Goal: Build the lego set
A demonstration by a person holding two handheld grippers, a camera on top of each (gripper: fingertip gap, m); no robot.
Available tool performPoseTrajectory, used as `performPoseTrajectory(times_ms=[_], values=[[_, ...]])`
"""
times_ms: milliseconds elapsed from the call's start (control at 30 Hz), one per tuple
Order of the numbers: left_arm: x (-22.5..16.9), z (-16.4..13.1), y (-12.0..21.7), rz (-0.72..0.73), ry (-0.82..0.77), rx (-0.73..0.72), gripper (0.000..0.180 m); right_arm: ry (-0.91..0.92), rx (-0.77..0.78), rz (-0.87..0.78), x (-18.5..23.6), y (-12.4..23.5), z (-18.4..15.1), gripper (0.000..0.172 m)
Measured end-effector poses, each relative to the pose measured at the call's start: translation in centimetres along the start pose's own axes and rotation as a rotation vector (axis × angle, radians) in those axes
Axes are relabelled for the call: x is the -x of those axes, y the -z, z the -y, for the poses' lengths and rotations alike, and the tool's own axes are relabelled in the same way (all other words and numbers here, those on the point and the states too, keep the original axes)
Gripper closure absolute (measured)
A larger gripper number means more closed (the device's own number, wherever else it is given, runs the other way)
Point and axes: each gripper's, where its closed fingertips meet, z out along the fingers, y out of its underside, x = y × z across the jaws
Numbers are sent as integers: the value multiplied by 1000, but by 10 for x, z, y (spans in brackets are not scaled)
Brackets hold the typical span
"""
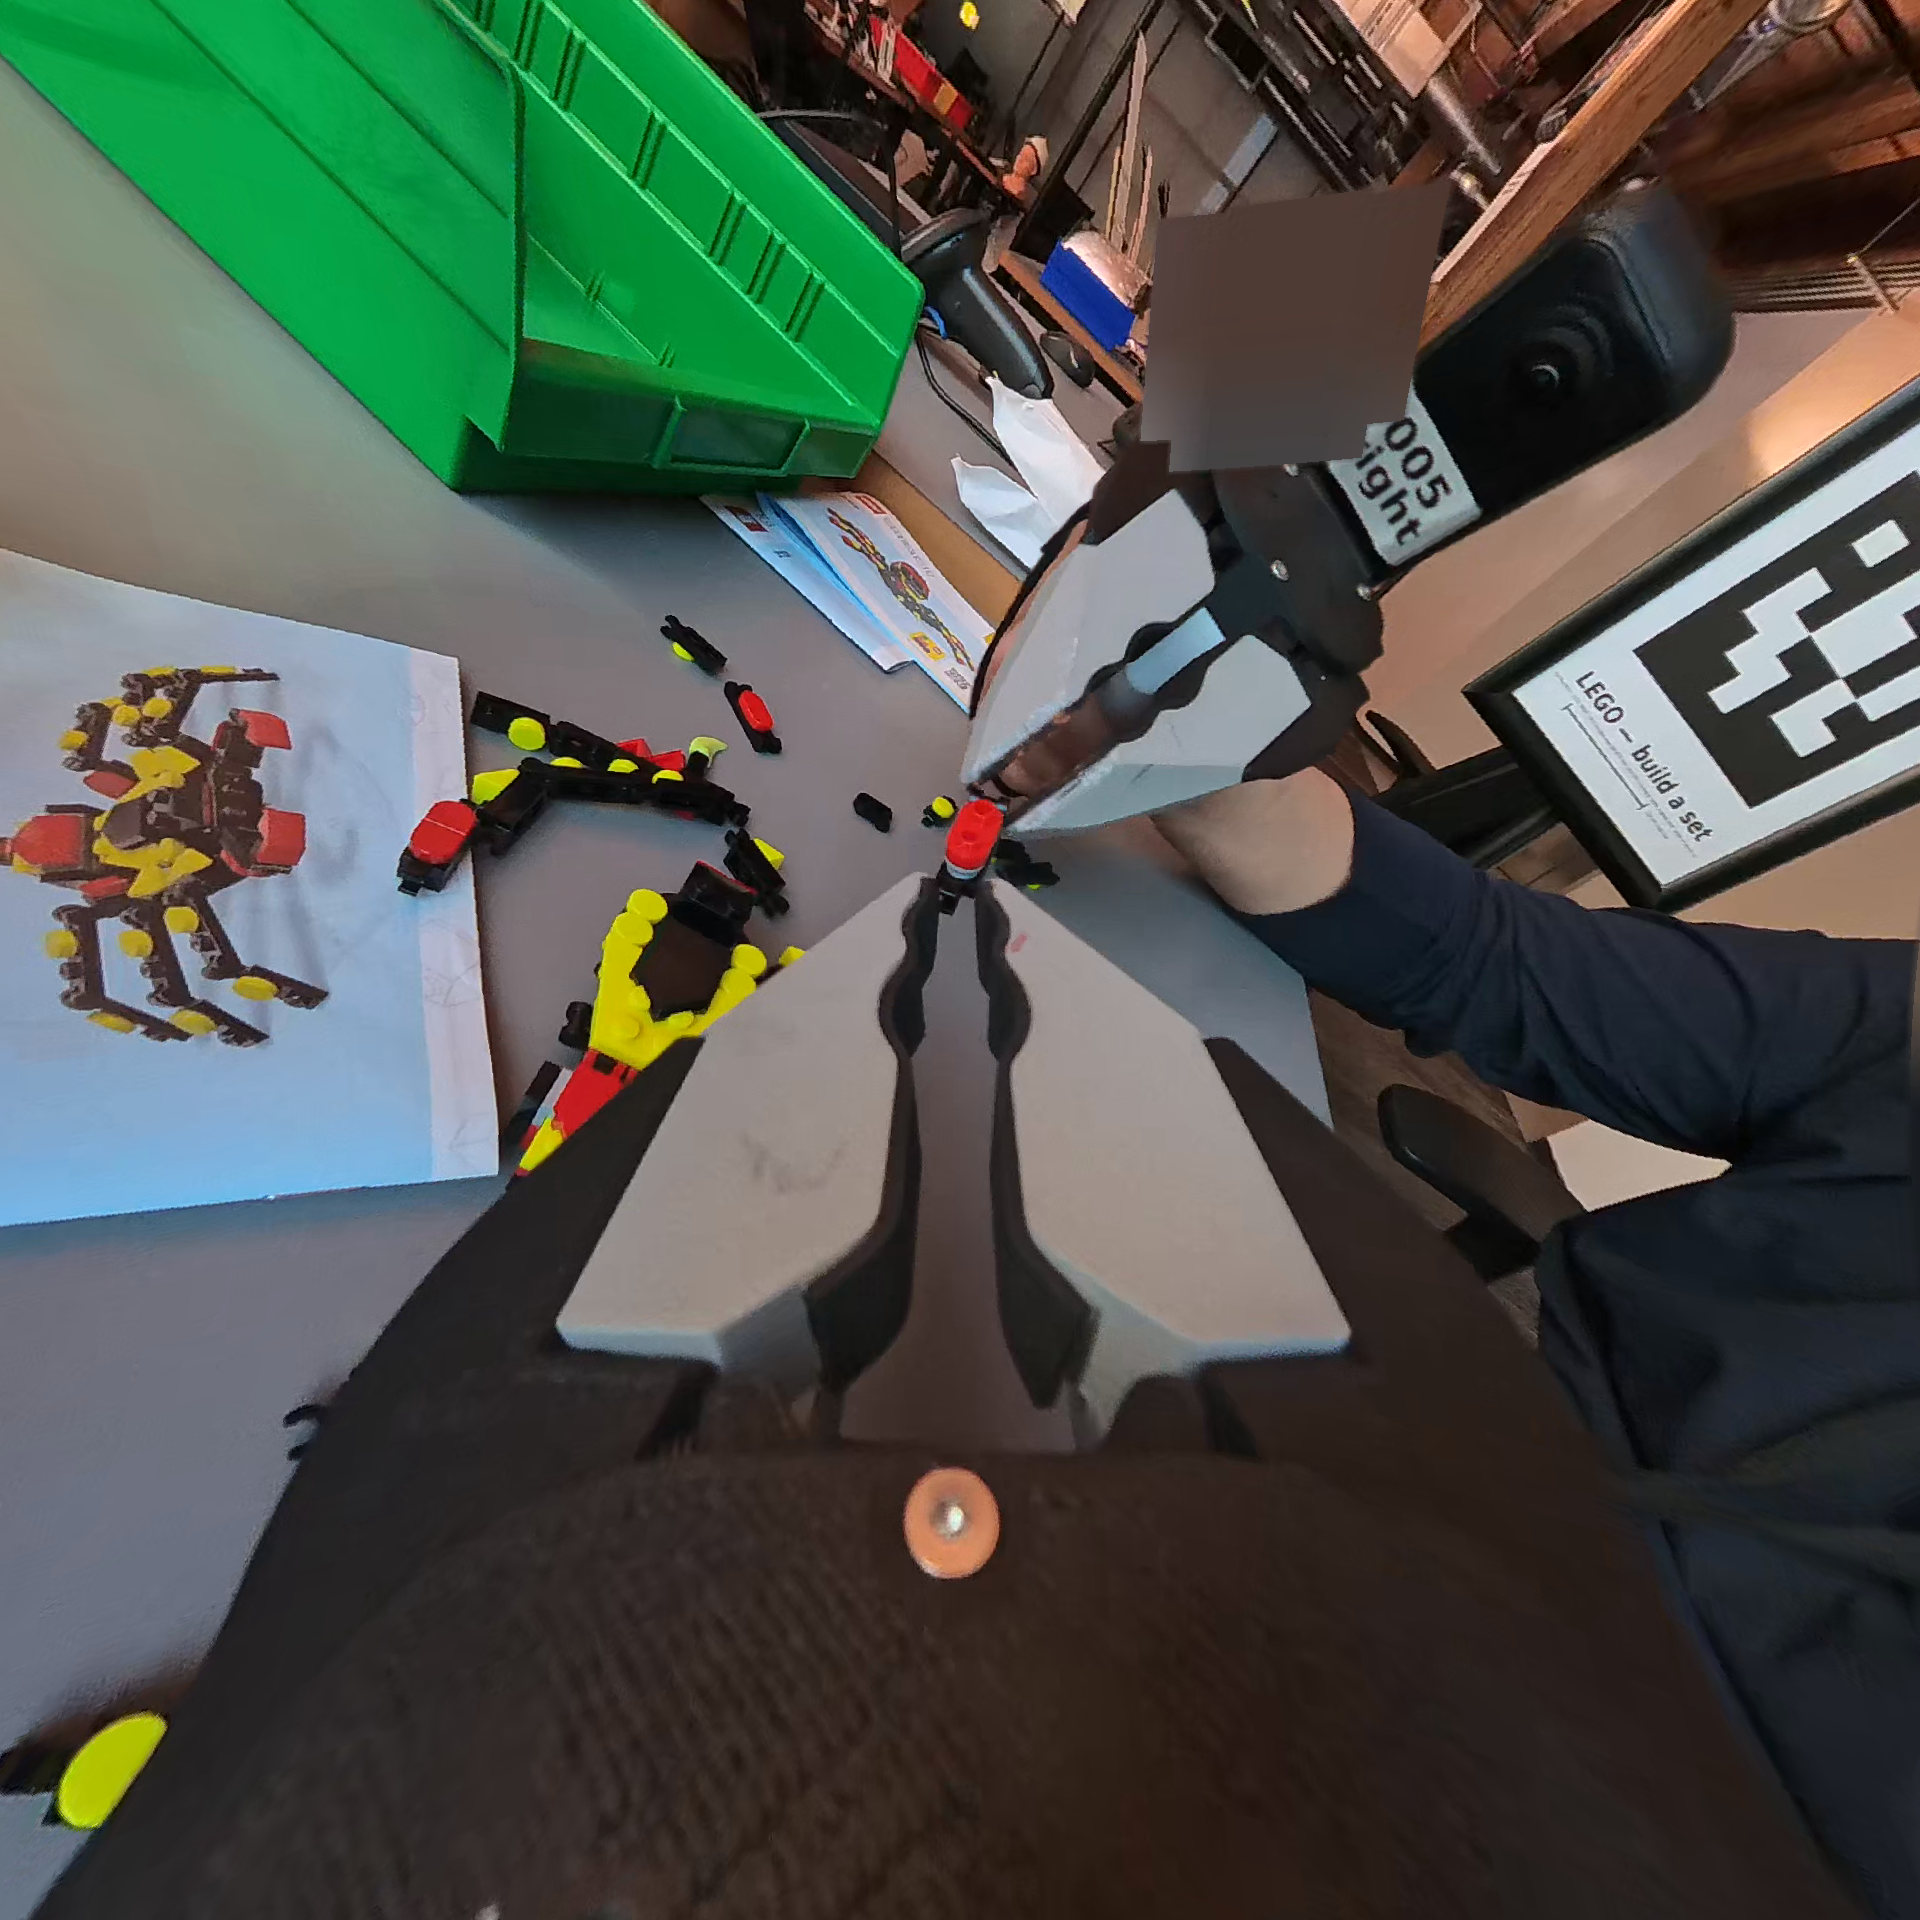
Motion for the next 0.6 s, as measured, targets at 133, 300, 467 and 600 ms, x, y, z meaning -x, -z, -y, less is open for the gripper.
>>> performPoseTrajectory(times_ms=[133, 300, 467, 600], values=[[3, 2, 1, 10, 3, -14, 176, -35, -5, -12, -3, -2, 0, 168], [1, 9, 1, -10, 37, -65, 176, 92, -6, -60, -2, 1, 1, 158], [0, 8, 0, -30, 63, -66, 176, 338, 77, -214, -4, -5, -5, 149], [-3, 6, -4, -35, 62, -58, 176, 532, 107, -327, -6, -4, -1, 162]])
